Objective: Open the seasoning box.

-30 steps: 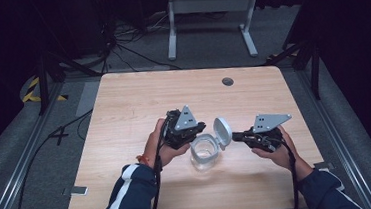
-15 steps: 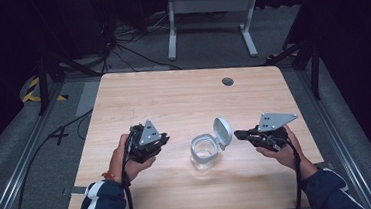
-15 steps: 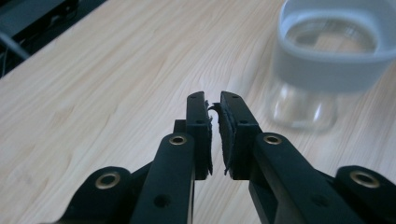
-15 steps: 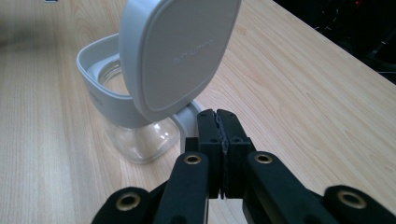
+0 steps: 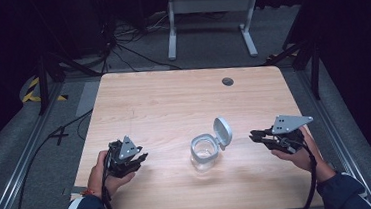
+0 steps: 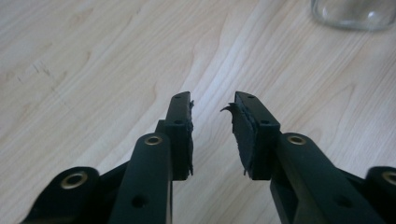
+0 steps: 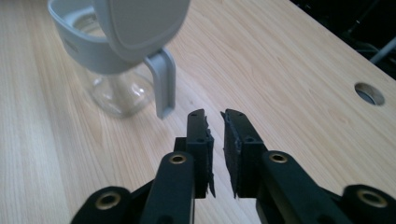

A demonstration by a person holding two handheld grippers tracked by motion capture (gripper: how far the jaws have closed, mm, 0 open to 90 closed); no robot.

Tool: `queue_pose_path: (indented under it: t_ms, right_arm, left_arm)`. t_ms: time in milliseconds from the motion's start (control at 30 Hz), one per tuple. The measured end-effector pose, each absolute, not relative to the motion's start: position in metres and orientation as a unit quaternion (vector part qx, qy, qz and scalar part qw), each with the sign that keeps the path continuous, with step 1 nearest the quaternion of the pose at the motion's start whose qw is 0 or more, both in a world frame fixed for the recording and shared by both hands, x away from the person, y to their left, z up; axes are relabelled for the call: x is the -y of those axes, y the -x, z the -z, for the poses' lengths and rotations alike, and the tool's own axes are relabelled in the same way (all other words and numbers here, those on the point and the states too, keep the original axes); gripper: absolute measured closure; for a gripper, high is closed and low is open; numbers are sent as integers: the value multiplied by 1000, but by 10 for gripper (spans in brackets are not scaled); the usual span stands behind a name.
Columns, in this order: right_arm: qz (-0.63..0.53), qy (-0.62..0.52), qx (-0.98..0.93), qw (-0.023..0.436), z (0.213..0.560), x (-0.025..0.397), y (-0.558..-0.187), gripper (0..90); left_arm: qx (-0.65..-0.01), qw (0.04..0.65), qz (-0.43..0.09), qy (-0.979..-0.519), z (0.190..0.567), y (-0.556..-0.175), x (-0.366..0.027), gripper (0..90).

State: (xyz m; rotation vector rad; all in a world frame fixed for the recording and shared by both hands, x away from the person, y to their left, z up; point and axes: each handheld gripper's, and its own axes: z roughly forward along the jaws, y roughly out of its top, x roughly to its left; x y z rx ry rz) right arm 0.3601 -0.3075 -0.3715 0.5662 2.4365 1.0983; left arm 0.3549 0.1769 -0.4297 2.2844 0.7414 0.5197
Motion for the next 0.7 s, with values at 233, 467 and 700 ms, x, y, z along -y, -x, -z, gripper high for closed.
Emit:
queue_pose_path:
  t_ms: [233,467,700]
  right_arm:
    - [-373,-215,-877,213,382,330,-353,697]
    - [-357,-239,-875,224,397,355,-344,531]
    - [-349,-281,-866,221,423,379,-334,435]
  left_arm:
    - [-293,318,-194,-881,440,-352,-186,580]
    - [-310,317,-176,-879,453,-350,-194,435]
    - [-323,322,-155,-876,465,-351,-197,310]
